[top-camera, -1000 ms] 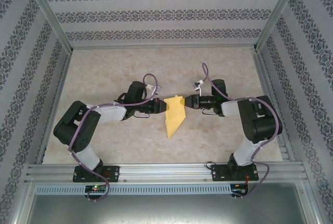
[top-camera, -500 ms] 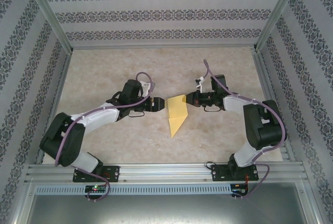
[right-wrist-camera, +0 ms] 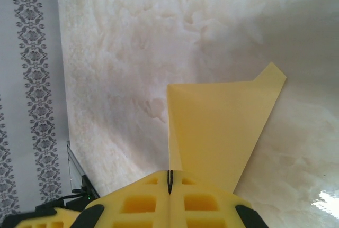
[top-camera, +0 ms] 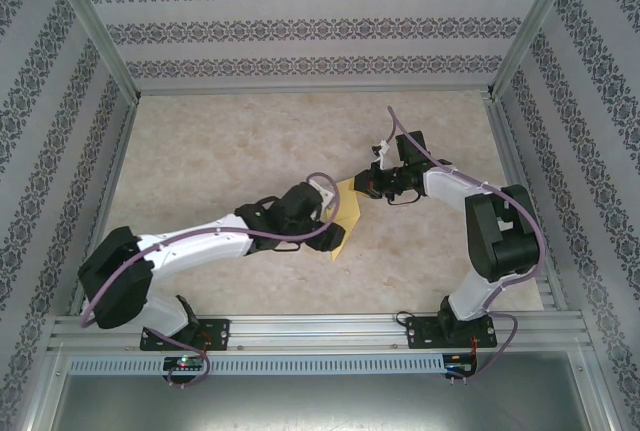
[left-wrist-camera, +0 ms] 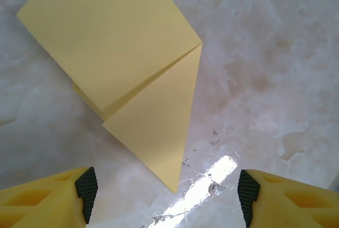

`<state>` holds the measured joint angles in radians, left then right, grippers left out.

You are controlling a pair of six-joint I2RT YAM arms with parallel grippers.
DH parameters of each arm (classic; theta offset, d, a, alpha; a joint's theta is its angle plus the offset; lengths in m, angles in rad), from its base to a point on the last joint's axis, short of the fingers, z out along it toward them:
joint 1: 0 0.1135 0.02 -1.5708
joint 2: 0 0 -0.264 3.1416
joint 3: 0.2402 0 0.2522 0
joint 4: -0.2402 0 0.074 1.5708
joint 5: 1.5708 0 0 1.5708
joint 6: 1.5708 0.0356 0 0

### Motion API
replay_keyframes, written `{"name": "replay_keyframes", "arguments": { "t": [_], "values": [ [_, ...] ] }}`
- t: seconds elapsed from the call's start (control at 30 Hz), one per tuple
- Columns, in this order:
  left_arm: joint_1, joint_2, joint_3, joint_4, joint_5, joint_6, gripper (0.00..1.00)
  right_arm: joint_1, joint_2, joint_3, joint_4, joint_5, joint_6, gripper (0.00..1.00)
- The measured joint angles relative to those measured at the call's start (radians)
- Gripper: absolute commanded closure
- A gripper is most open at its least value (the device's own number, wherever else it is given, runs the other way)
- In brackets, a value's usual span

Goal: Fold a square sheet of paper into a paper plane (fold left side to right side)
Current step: Fold the wing for the fifth time at the center of the table.

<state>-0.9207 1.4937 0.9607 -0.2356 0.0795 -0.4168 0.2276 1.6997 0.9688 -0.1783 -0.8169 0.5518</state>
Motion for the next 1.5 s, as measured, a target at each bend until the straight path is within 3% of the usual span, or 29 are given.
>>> {"name": "replay_keyframes", "arguments": {
  "t": [0.37,0.63,1.1,1.43,1.5],
  "values": [
    [-0.073,0.293,0.268,-0.143,-0.092,-0.117,0.26,0.013,0.013,0.001,-0.016,0.037,0.046,1.00],
    [-0.114,0.422,0.400,-0.273,-0.197,-0.145,0.29,0.013,0.021,0.001,-0.016,0.043,0.053,1.00],
    [-0.146,0.521,0.493,-0.428,-0.340,-0.176,0.56,0.019,0.031,0.001,-0.016,0.047,0.052,1.00],
    [-0.146,0.537,0.503,-0.449,-0.354,-0.190,0.81,0.019,0.031,0.001,-0.018,0.054,0.051,1.00],
    [-0.146,0.539,0.503,-0.450,-0.354,-0.191,0.83,0.024,0.031,0.001,-0.022,0.055,0.048,0.95]
  ]
}}
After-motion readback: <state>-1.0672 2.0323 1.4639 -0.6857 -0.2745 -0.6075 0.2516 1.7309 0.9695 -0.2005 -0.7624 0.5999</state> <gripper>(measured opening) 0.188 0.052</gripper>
